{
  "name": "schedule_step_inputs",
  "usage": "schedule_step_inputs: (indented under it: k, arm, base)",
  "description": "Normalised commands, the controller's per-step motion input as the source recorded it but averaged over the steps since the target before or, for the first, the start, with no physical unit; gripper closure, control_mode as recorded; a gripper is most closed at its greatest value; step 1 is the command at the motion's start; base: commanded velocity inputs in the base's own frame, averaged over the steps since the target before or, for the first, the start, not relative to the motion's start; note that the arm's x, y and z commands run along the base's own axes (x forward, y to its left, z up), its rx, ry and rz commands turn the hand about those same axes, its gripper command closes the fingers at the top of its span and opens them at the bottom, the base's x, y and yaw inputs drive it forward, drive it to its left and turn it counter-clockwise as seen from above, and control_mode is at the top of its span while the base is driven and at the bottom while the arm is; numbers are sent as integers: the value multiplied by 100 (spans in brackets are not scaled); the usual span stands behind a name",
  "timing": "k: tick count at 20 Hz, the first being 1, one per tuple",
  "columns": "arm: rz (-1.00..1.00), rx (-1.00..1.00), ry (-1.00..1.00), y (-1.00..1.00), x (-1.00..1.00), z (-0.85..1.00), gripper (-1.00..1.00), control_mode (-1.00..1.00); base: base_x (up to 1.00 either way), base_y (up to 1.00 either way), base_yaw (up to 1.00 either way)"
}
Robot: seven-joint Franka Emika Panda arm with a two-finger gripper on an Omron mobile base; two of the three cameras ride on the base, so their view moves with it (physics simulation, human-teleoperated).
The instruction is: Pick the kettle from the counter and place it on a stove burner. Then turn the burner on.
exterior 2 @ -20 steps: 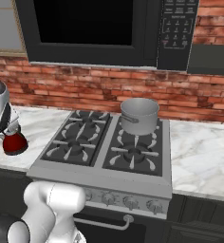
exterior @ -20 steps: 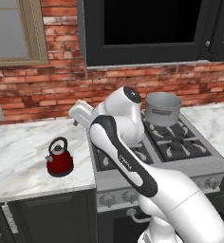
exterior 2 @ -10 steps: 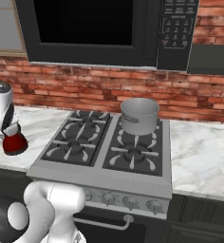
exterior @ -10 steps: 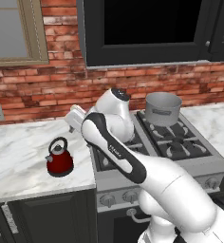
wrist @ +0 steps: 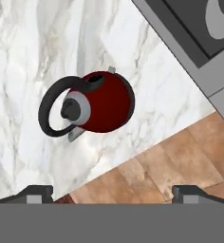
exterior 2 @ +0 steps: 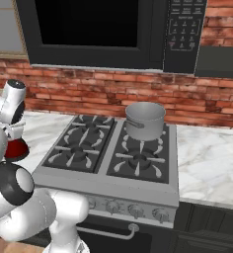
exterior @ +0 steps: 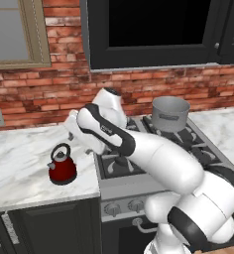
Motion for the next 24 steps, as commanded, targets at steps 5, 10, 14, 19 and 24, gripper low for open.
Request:
schedule_step_inputs:
  k: [5,10,14,19,24]
  arm:
    - [-2,-4,18,24,46,-17,-100,-100]
    - [-5,-3,6,30,34,-10,-100,-100]
    - [-6,-3,1,29,32,-18,-100,-100]
    - [-5,-7,1,28,33,-23,-100,-100]
    - [-4,-8,1,24,29,-30,-100,-100]
  base:
    - [0,0,0]
    - [0,0,0]
    - [0,0,0]
    - [0,0,0]
    - [0,0,0]
